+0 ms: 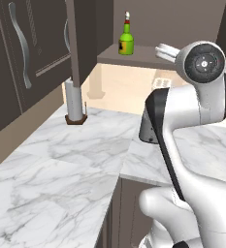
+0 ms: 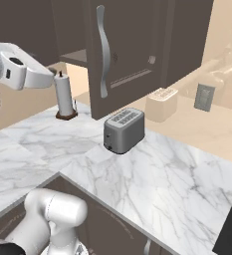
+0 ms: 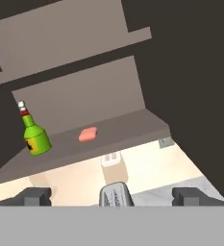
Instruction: Pick up the bar soap and spray from the sink, and place them back in the cabinet, and close the cabinet doors.
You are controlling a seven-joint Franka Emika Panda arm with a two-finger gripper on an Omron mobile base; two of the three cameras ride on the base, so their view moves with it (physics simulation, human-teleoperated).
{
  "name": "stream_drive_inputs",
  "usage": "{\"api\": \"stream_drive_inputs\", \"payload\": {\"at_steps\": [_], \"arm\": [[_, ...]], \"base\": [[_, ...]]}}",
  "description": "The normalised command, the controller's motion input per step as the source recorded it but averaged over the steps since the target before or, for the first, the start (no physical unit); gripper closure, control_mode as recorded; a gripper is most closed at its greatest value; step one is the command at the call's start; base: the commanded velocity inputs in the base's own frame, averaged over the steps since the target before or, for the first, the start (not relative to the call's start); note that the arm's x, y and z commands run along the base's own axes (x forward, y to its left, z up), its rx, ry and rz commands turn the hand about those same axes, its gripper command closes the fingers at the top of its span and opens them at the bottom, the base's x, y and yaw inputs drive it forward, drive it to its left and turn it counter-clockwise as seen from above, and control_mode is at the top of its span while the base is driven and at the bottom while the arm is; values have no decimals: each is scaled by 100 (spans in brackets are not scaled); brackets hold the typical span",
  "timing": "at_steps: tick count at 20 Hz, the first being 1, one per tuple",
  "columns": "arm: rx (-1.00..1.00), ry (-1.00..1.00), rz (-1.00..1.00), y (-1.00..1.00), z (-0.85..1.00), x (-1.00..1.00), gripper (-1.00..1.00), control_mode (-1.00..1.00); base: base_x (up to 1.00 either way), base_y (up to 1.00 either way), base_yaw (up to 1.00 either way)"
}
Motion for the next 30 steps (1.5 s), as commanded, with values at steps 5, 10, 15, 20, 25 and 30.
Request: {"api": "stream_drive_inputs", "payload": {"at_steps": [5, 10, 15, 20, 25, 30], "arm": [[6, 0, 2, 0, 0, -50, -100, -100], [11, -4, 2, 0, 0, -41, -100, -100], [15, -8, 5, -1, 0, -32, -100, -100], [16, -7, 6, 0, 0, -28, -100, -100], [14, -3, 6, -12, 0, -13, -100, -100], [9, -1, 1, -17, 0, 0, -100, -100]], "base": [[0, 0, 0], [0, 0, 0], [0, 0, 0], [0, 0, 0], [0, 0, 0], [0, 0, 0]]}}
